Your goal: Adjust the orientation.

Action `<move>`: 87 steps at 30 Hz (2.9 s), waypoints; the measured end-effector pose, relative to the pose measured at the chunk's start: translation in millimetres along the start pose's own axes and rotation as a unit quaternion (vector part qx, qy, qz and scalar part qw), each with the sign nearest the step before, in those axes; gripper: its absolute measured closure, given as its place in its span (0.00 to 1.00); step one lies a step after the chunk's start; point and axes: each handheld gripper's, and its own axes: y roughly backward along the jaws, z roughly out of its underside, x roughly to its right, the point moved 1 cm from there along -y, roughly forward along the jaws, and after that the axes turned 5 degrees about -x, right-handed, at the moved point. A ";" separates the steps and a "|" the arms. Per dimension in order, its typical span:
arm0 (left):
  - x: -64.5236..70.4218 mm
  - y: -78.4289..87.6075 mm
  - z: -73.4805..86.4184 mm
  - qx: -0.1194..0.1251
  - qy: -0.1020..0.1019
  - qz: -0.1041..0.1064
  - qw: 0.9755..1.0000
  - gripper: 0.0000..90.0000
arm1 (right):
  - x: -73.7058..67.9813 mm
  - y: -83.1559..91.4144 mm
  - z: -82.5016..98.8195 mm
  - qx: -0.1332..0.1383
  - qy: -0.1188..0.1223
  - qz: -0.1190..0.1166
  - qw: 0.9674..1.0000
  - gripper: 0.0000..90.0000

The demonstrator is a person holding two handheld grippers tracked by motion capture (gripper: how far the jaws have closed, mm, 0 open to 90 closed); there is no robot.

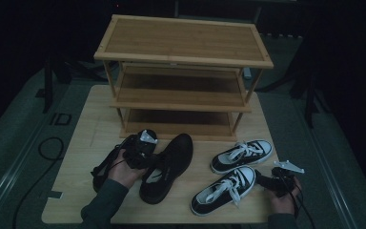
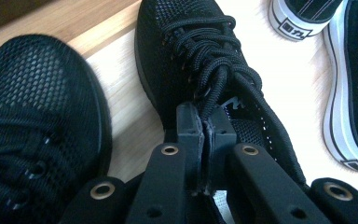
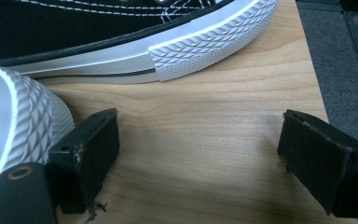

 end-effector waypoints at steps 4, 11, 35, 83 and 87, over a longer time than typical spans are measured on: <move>-4.0 6.0 9.2 0.001 0.009 -0.005 1.000 0.97 | 0.0 0.0 0.0 0.000 0.000 0.000 1.000 0.14; -11.7 16.9 25.7 0.003 0.024 -0.014 1.000 0.97 | 0.0 0.0 0.0 0.000 0.000 0.000 1.000 0.14; -22.3 35.6 51.6 0.001 0.032 -0.034 0.999 0.97 | 0.0 0.0 0.0 0.000 0.000 0.000 1.000 0.14; -37.2 48.2 64.9 0.010 0.072 -0.065 0.995 0.21 | 0.3 0.0 -0.1 0.001 0.002 0.001 1.000 0.14; -37.3 46.6 65.6 0.004 0.074 -0.057 0.996 0.22 | 0.3 0.0 -0.1 0.001 0.002 0.001 1.000 0.14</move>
